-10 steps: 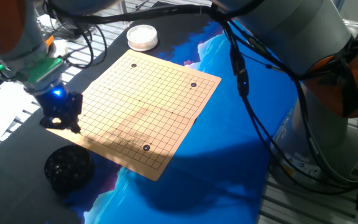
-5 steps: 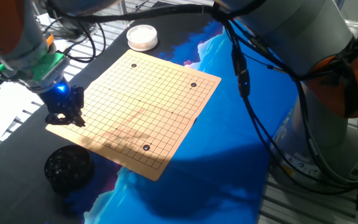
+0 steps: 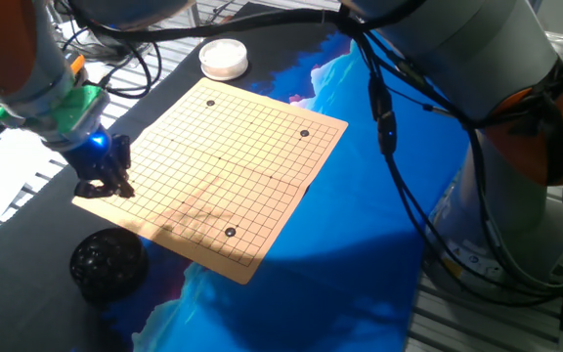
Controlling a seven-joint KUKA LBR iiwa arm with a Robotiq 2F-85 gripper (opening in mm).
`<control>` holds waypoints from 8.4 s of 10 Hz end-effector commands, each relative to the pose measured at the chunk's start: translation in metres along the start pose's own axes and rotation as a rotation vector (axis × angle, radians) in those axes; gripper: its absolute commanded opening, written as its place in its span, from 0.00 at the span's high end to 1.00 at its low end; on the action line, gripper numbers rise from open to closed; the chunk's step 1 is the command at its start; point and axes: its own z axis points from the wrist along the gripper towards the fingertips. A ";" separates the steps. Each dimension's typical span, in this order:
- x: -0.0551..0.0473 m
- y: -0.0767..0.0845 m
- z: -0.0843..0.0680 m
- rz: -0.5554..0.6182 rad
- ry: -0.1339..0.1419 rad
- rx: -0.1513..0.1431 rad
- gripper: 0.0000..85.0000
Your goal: Play the first move as black on the 3-4 point in the upper right corner of the Go board
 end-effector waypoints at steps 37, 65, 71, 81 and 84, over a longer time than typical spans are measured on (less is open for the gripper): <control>0.014 -0.043 0.003 0.234 0.074 -0.313 1.00; 0.071 -0.069 0.039 0.289 0.041 -0.362 1.00; 0.071 -0.069 0.039 0.368 0.102 -0.380 1.00; 0.095 -0.083 0.069 0.300 0.047 -0.369 1.00; 0.104 -0.078 0.070 0.311 0.039 -0.367 1.00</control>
